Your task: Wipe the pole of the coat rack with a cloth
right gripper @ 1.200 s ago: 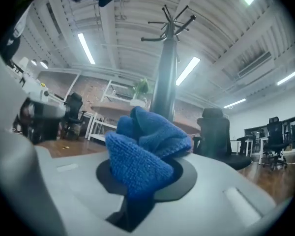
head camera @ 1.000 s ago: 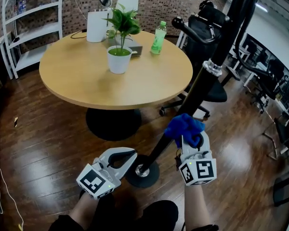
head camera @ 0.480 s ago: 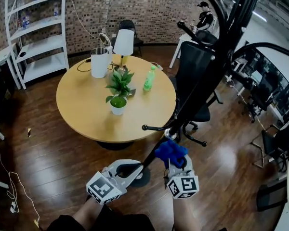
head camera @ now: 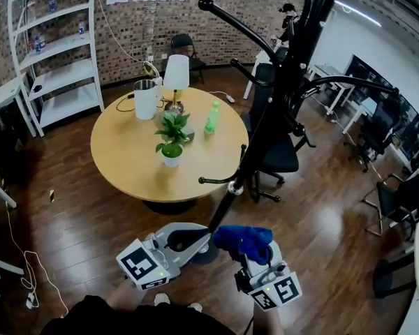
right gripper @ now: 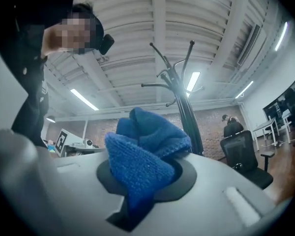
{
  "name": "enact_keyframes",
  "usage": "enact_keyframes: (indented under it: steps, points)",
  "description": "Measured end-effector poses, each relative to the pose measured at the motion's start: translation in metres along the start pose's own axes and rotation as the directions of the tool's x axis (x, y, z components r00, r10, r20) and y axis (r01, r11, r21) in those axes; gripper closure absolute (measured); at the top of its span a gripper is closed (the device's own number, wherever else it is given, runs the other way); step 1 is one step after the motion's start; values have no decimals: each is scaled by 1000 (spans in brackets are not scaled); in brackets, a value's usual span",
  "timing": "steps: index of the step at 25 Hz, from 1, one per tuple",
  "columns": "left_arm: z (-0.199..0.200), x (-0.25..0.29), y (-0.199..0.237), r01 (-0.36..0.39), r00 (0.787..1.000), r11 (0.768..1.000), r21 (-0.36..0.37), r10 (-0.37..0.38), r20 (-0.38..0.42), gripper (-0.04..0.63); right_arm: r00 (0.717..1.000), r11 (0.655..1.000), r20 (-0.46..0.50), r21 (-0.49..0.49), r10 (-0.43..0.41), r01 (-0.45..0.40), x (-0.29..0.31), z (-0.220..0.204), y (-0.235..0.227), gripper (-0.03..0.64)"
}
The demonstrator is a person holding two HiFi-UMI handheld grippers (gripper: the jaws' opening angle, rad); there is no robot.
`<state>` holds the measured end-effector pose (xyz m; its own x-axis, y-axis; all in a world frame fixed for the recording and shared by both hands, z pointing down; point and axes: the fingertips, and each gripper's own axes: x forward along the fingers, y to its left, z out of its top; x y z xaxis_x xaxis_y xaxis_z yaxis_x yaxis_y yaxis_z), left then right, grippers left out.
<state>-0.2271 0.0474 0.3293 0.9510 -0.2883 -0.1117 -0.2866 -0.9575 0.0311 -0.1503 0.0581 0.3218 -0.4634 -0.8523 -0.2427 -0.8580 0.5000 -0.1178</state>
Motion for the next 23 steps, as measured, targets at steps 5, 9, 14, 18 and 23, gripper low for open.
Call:
enact_keyframes:
  steps: [5,9,14,18,23]
  points:
    - [17,-2,-6,2,1000,999,37,-3,25,592,1000,1000,26,0,-11,11,-8,9,2,548]
    - [23,-6,-7,8,1000,999,51,-9,26,592,999,1000,46,-8,-6,6,-6,17,8,548]
    - [27,-12,-8,16,1000,998,66,-17,25,592,999,1000,49,-15,-4,5,-4,21,15,548]
    - [31,-12,-3,8,999,997,72,-10,32,592,999,1000,47,-23,-3,4,-2,24,16,548]
    - [30,-9,-4,7,1000,998,68,-9,28,592,999,1000,52,-24,0,1,-4,28,17,548]
